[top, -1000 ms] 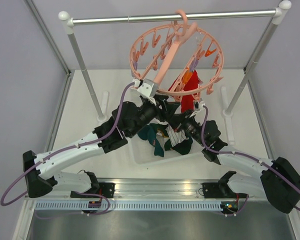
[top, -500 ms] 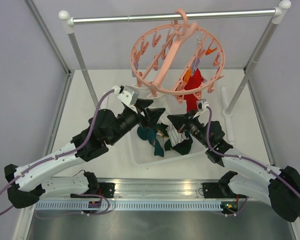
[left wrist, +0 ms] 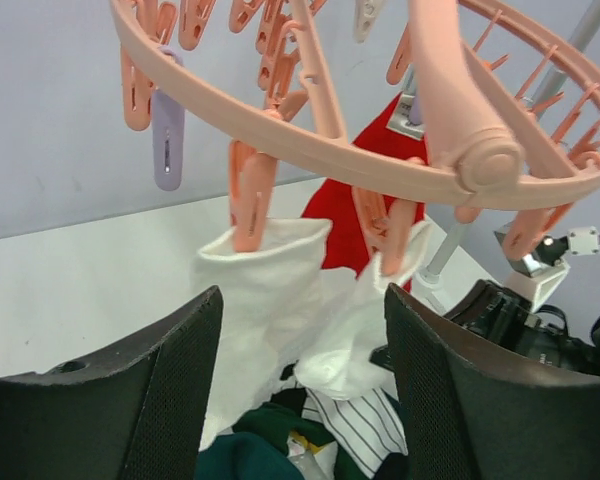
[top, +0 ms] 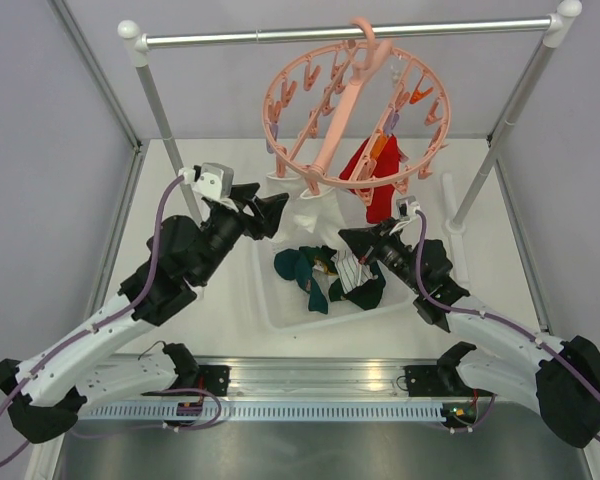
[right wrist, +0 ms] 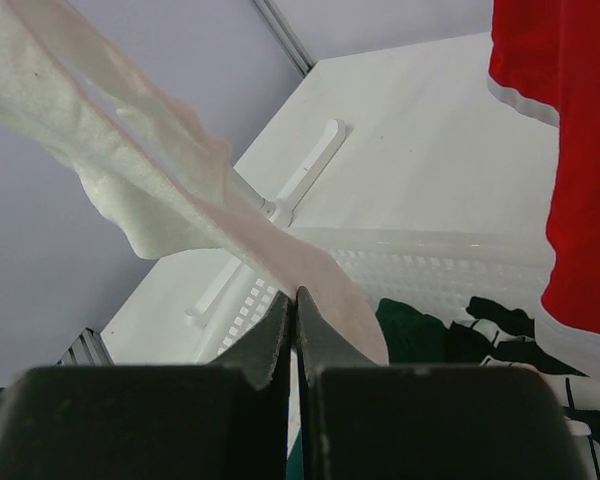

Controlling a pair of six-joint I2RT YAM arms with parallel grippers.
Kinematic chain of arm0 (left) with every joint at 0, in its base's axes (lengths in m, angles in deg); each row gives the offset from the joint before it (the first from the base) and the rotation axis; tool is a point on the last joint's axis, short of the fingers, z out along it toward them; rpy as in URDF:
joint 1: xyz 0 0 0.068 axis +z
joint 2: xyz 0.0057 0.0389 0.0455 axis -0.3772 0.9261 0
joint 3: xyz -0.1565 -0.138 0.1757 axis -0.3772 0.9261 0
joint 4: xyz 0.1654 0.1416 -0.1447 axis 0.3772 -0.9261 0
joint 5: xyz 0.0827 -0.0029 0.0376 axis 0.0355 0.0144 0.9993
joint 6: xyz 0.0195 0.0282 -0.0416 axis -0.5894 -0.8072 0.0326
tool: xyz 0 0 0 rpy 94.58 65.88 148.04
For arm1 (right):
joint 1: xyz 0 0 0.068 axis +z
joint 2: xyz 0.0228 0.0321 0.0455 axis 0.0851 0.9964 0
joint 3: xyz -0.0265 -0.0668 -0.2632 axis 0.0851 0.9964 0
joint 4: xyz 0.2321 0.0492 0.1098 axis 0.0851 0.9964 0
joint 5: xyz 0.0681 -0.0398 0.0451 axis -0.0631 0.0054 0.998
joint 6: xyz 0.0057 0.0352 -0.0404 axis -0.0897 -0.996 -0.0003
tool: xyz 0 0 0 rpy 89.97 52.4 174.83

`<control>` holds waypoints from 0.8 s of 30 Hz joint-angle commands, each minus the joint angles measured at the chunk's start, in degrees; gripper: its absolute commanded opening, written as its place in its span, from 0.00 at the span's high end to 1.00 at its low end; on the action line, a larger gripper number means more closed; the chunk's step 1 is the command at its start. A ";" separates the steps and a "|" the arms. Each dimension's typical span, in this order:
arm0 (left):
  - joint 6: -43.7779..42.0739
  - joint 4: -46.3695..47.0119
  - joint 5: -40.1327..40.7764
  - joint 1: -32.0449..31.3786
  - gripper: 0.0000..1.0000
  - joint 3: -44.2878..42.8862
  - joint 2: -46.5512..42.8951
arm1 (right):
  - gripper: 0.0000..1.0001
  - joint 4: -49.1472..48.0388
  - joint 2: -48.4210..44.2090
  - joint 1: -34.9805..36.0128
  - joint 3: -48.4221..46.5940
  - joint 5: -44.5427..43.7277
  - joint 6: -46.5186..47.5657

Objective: Remove the socks clipped to the hanger

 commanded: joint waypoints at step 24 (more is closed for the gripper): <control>5.18 23.70 -37.23 12.32 0.30 0.79 12.27 | 0.99 0.69 -0.87 -1.83 -2.80 5.14 -0.06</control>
